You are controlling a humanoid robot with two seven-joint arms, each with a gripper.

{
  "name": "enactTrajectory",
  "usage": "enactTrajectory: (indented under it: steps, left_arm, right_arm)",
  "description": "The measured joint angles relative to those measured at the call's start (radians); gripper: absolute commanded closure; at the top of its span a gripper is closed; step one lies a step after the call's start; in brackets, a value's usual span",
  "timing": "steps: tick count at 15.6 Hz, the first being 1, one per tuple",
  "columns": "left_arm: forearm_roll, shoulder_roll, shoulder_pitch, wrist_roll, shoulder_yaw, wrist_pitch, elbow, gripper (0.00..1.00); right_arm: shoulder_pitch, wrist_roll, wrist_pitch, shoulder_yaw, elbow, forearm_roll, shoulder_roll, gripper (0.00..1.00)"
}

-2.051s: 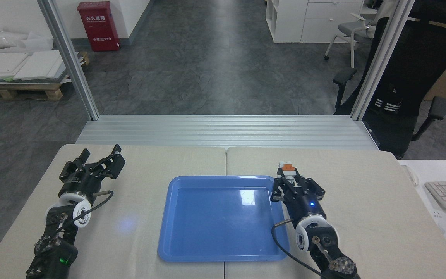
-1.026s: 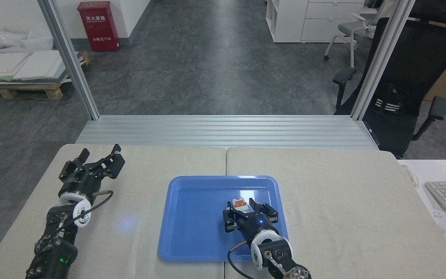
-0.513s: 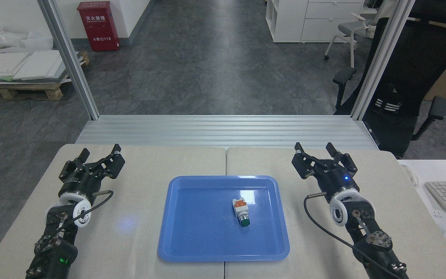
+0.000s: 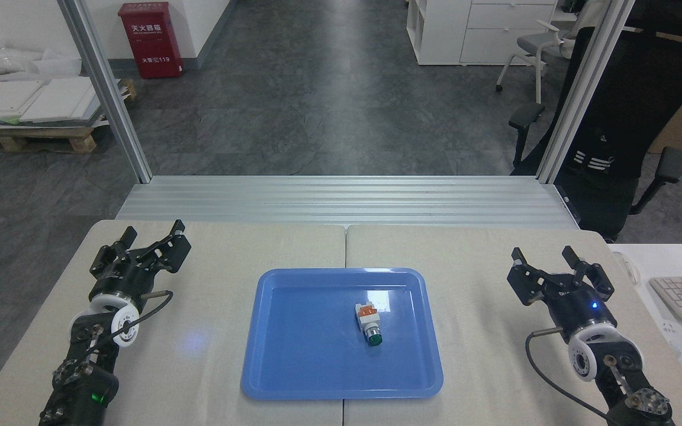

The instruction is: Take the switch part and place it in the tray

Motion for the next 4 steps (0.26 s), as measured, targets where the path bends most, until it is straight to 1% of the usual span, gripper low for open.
enactTrajectory:
  steps: [2,4]
  left_arm:
    - [0.0,0.0,0.0,0.0,0.0,0.0,0.0,0.0]
    - [0.0,0.0,0.0,0.0,0.0,0.0,0.0,0.0]
  right_arm:
    - [0.005,0.001,0.0,-0.002,-0.004,-0.002,0.006,0.01]
    - [0.006,0.003,0.001,-0.004,-0.01,-0.005,0.023,0.01]
